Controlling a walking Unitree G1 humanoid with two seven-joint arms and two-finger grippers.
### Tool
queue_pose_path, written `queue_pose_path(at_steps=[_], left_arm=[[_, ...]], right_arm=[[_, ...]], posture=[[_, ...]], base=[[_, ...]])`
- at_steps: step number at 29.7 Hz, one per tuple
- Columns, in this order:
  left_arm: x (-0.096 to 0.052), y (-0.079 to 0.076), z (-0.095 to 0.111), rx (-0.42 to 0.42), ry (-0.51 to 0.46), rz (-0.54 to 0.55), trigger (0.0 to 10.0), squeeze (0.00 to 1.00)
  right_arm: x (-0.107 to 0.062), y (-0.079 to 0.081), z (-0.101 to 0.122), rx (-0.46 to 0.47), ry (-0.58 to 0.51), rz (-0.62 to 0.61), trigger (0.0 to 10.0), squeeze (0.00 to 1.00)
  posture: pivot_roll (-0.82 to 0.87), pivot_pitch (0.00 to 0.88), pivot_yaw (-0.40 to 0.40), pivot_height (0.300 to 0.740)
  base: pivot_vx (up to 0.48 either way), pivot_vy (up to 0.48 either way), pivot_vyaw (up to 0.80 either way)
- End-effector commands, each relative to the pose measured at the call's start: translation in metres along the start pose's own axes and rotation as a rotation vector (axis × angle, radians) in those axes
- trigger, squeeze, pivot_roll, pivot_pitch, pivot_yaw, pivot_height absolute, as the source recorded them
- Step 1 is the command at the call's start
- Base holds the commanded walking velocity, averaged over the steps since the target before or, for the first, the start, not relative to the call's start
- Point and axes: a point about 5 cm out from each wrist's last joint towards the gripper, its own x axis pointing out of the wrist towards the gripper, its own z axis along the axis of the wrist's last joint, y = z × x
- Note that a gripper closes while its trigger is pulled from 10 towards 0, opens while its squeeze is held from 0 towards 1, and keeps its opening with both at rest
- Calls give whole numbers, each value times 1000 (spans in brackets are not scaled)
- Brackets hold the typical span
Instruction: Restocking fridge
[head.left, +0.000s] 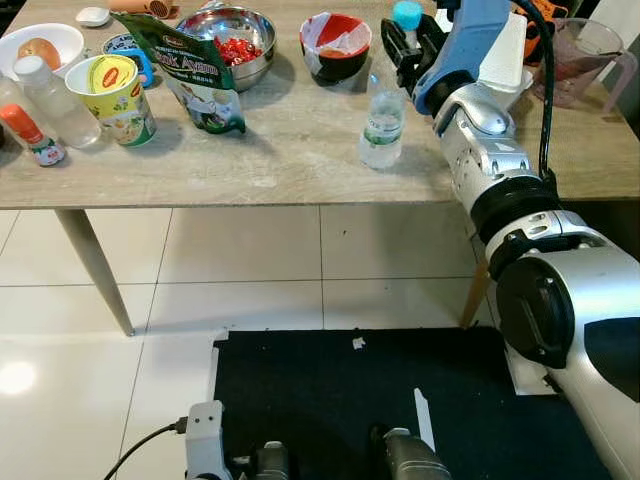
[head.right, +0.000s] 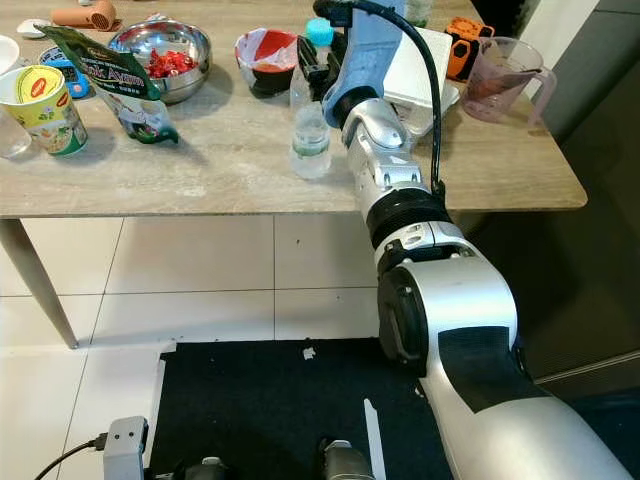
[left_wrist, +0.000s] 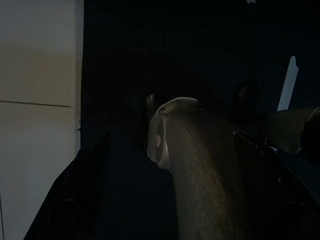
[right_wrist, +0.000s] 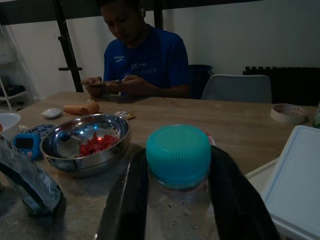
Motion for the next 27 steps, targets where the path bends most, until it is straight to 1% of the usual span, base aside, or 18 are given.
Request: queue_pose_path(at_steps=[1, 4, 9, 11, 12, 13, 14, 15, 17, 19, 20, 21, 22, 23, 24, 25, 26, 27], left_arm=[[-13, 0, -47, -30, 177, 4, 10000, 0], [-10, -2, -41, -28, 167, 0, 10000, 0], [-9, -3, -39, -28, 161, 0, 10000, 0], [-5, -4, -31, -32, 145, 0, 10000, 0], [-5, -4, -31, -32, 145, 0, 10000, 0], [-4, -5, -27, -35, 136, 1, 10000, 0], [-2, -6, -23, -38, 130, 1, 10000, 0], [-2, -6, -23, -38, 130, 1, 10000, 0], [-1, -6, -19, -42, 123, 1, 10000, 0], [1, -7, -16, -46, 119, 0, 10000, 0], [1, -7, -16, -46, 119, 0, 10000, 0], [1, -7, -14, -54, 116, 1, 10000, 0], [1, -7, -14, -58, 114, 2, 10000, 0], [1, -7, -14, -58, 114, 2, 10000, 0], [1, -7, -14, -61, 114, 2, 10000, 0], [1, -6, -14, -62, 115, 3, 10000, 0], [1, -6, -13, -62, 115, 4, 10000, 0], [1, -6, -13, -62, 115, 4, 10000, 0]], right_arm=[[3, -1, 7, -4, -16, 0, 0, 0], [3, -3, 10, -13, -28, 1, 0, 0], [3, -3, 11, -6, -37, 14, 0, 0], [2, 1, 12, 26, -60, 94, 0, 0], [2, 1, 12, 26, -60, 94, 0, 0], [0, 4, 13, 63, -86, 180, 0, 0], [-4, 8, 14, 121, -122, 311, 0, 0], [-4, 8, 14, 121, -122, 311, 0, 0], [-13, 11, 16, 197, -182, 504, 0, 0], [-32, 7, 16, 258, -239, 698, 0, 0], [-32, 7, 16, 258, -239, 698, 0, 0], [-53, 2, 14, 306, -257, 829, 0, 0], [-61, 1, 13, 323, -254, 872, 0, 0], [-61, 1, 13, 323, -254, 872, 0, 0], [-66, 1, 13, 332, -251, 895, 0, 0], [-75, 1, 8, 322, -226, 939, 0, 0], [-81, 1, 4, 313, -208, 966, 0, 0], [-81, 1, 4, 313, -208, 966, 0, 0]], posture=[[71, 292, -72, 740], [68, 264, -72, 740], [70, 256, -71, 740], [72, 222, -71, 740], [72, 222, -71, 740], [69, 202, -70, 740], [66, 185, -68, 740], [66, 185, -68, 740], [62, 170, -65, 740], [54, 142, -63, 740], [54, 142, -63, 740], [51, 131, -63, 740], [51, 131, -63, 740], [51, 131, -63, 740], [51, 131, -63, 740], [49, 121, -63, 740], [49, 121, -63, 740], [49, 121, -63, 740]], base=[[0, 0, 0], [0, 0, 0], [0, 0, 0], [0, 0, 0], [0, 0, 0], [0, 0, 0], [0, 0, 0], [0, 0, 0], [0, 0, 0], [0, 0, 0], [0, 0, 0], [0, 0, 0], [0, 0, 0], [0, 0, 0], [0, 0, 0], [0, 0, 0], [0, 0, 0], [0, 0, 0]])
